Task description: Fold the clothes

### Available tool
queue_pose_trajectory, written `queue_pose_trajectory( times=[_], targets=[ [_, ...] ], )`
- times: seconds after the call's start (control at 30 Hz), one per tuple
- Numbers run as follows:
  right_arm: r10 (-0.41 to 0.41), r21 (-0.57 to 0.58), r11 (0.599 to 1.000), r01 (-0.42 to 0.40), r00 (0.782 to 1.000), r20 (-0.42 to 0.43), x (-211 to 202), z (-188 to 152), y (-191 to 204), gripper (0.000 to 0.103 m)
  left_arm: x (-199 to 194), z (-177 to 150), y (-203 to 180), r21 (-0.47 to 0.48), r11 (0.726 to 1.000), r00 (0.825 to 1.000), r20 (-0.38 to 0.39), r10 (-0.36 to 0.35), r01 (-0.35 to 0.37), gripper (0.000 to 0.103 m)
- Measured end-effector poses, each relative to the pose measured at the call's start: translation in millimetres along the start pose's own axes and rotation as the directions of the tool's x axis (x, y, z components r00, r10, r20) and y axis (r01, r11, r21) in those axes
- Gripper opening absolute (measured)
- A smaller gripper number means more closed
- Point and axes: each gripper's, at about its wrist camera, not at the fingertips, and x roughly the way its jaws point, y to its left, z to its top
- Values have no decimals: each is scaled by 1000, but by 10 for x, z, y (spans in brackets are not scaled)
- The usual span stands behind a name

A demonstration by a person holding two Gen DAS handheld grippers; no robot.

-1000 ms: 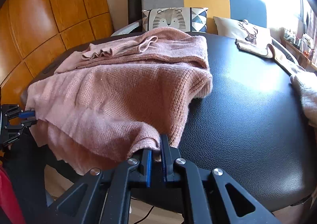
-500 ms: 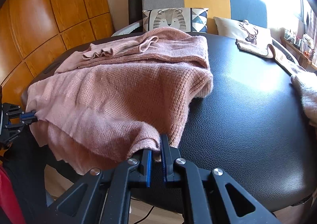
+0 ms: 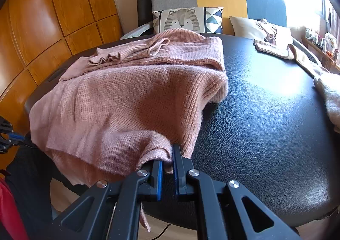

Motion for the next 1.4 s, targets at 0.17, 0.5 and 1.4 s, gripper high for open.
queue_pose_trajectory(
  times=[0.17, 0.5, 1.4],
  targets=[
    [2, 0, 1000, -2, 1000, -3, 9, 3, -3, 7, 67, -82, 578, -356, 932, 995, 95, -36, 68, 27],
    [1, -6, 1000, -1, 1000, -10, 22, 12, 2, 7, 255, -72, 529, -341, 921, 981, 99, -166, 190, 38],
    [112, 36, 993, -110, 992, -57, -44, 9, -57, 12, 543, 66, 431, -490, 765, 896, 81, -437, 418, 10]
  ],
)
